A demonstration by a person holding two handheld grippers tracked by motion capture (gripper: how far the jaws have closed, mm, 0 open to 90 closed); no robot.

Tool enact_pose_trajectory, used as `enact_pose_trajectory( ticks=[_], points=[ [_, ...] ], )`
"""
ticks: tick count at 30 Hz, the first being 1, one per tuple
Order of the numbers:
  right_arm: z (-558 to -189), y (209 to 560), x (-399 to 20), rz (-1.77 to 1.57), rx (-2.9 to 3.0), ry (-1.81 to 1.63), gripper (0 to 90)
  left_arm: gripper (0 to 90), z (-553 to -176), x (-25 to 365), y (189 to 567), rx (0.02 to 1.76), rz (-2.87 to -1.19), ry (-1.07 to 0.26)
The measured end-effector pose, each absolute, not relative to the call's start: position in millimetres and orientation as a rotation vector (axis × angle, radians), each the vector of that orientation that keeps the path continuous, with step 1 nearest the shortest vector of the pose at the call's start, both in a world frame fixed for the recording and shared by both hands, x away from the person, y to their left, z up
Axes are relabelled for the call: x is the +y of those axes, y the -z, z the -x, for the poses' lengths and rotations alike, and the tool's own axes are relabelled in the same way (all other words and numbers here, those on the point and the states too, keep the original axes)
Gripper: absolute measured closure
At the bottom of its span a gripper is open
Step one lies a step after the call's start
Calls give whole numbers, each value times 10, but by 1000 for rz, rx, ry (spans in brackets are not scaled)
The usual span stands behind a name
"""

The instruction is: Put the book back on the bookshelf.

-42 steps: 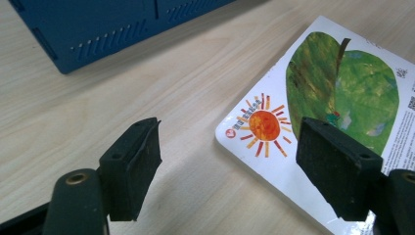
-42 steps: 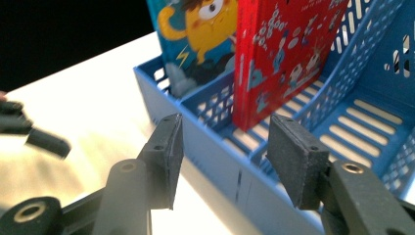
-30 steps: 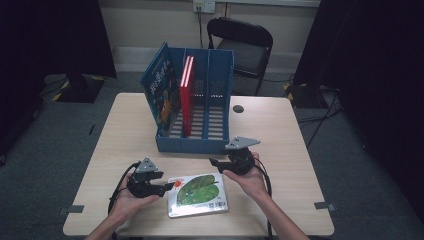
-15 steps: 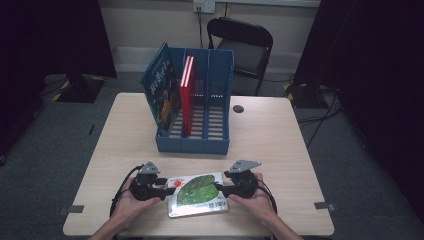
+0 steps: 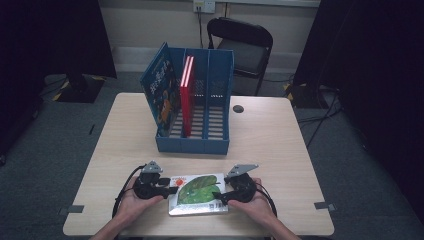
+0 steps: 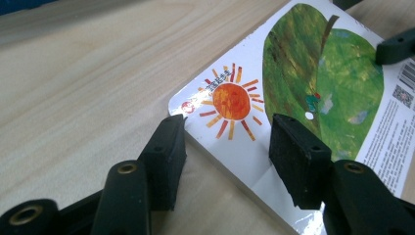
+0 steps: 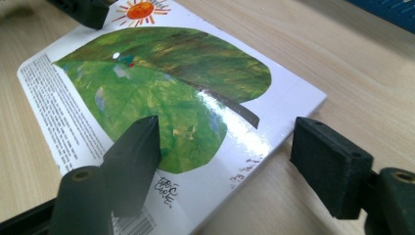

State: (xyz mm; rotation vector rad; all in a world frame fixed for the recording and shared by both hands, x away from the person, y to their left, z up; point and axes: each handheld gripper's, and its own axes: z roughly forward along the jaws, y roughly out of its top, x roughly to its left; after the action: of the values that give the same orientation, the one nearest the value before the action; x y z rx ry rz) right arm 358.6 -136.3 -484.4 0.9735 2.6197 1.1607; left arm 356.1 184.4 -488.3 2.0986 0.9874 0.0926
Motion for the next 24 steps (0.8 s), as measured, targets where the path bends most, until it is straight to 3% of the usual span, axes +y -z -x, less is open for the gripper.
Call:
enact_pose_trajectory(
  ticks=[11, 17, 24],
  points=[
    [-3508, 4865, -1426, -944, 2632, -1166, 203, 469, -3686, 1788, 4898, 968, -2096, -105],
    [-3487, 4871, -1377, -938, 2621, -1154, 163, 333, -3677, 1773, 4883, 979, -2131, -147],
    [-3472, 4870, -1323, -924, 2628, -1152, 160, 316, -3688, 1784, 4888, 1017, -2092, -112]
  ],
)
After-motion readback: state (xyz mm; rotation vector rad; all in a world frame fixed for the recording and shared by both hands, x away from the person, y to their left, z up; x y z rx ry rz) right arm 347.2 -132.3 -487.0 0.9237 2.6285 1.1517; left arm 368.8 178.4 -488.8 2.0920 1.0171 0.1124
